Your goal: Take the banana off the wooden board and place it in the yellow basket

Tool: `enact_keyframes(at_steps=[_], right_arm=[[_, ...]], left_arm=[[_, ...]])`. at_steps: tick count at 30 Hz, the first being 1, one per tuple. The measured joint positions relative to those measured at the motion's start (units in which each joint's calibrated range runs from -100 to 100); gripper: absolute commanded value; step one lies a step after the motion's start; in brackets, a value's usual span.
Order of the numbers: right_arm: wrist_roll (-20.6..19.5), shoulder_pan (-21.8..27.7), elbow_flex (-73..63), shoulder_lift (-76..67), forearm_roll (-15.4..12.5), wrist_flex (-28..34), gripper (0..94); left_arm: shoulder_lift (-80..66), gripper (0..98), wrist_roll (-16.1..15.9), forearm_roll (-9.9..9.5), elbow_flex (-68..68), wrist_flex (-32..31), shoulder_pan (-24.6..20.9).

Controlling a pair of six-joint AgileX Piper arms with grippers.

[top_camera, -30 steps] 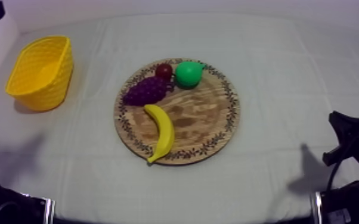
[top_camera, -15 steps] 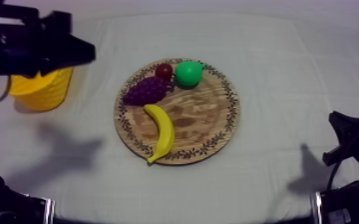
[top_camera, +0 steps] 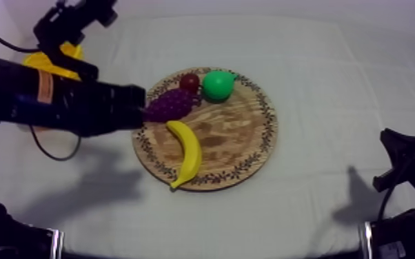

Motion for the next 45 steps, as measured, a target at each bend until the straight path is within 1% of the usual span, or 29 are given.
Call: enact_keyframes(at_steps=[2,3,4,5,6,8,10,12,14,15,16,18,19,21,23,25,27,30,33,36,39,42,45], right_arm=[[0.00,0.00,0.00,0.00,0.00,0.00,0.5],[0.00,0.00,0.00,0.00,0.00,0.00,0.5],[0.00,0.00,0.00,0.00,0.00,0.00,0.5],[0.00,0.00,0.00,0.00,0.00,0.00,0.5],[0.00,0.00,0.00,0.00,0.00,0.00,0.5],[0.00,0.00,0.00,0.00,0.00,0.00,0.5],[0.00,0.00,0.00,0.00,0.00,0.00,0.5],[0.00,0.00,0.00,0.00,0.00,0.00,0.5],[0.00,0.00,0.00,0.00,0.00,0.00,0.5],[0.00,0.00,0.00,0.00,0.00,0.00,0.5],[0.00,0.00,0.00,0.00,0.00,0.00,0.5],[0.00,0.00,0.00,0.00,0.00,0.00,0.5],[0.00,0.00,0.00,0.00,0.00,0.00,0.5],[0.00,0.00,0.00,0.00,0.00,0.00,0.5],[0.00,0.00,0.00,0.00,0.00,0.00,0.5],[0.00,0.00,0.00,0.00,0.00,0.00,0.5],[0.00,0.00,0.00,0.00,0.00,0.00,0.5],[0.00,0.00,0.00,0.00,0.00,0.13,0.5],[0.00,0.00,0.00,0.00,0.00,0.00,0.5],[0.00,0.00,0.00,0.00,0.00,0.00,0.5],[0.00,0.00,0.00,0.00,0.00,0.00,0.5],[-0.11,0.00,0.00,0.00,0.00,0.00,0.5],[-0.04,0.00,0.00,0.00,0.00,0.00,0.5]], left_arm=[[0.51,39.0,0.72,0.41,2.45,-2.40,0.24],[0.89,49.6,0.94,1.07,3.90,-4.38,0.24],[1.25,61.1,0.96,1.93,5.38,-6.70,0.09],[1.54,70.2,0.87,3.25,6.84,-8.69,-0.21],[2.06,76.1,0.54,4.91,8.22,-10.92,-0.62],[2.95,83.2,-0.48,8.63,10.21,-14.14,-1.24],[3.52,89.3,-2.41,13.46,11.86,-16.62,-1.11],[3.60,91.7,-5.07,16.76,12.98,-17.67,-0.65],[3.60,91.3,-8.49,19.05,13.24,-18.19,-0.25],[3.54,90.8,-10.03,19.74,12.93,-17.92,-0.10],[3.54,90.5,-11.75,19.98,12.41,-17.54,0.01],[3.46,89.5,-14.36,19.72,11.33,-16.51,0.05],[3.46,89.2,-15.54,19.01,10.56,-15.82,0.10],[3.53,88.8,-17.35,16.96,9.28,-14.88,0.10],[3.83,88.5,-18.36,13.90,7.96,-13.33,-0.02],[4.45,88.2,-18.64,11.82,6.83,-11.97,-0.28],[5.40,87.7,-18.34,10.27,6.09,-10.88,-0.57],[7.27,86.9,-16.37,9.08,4.63,-9.30,-0.91],[9.55,86.0,-12.97,8.52,2.98,-8.23,-1.03],[11.68,85.5,-8.87,8.24,1.31,-7.44,-1.03],[14.26,85.2,-5.87,8.04,-0.21,-7.11,-0.94],[17.07,84.4,-3.42,8.04,-1.74,-6.67,-0.95],[20.40,83.4,-1.87,7.80,-3.87,-4.79,-1.15]])
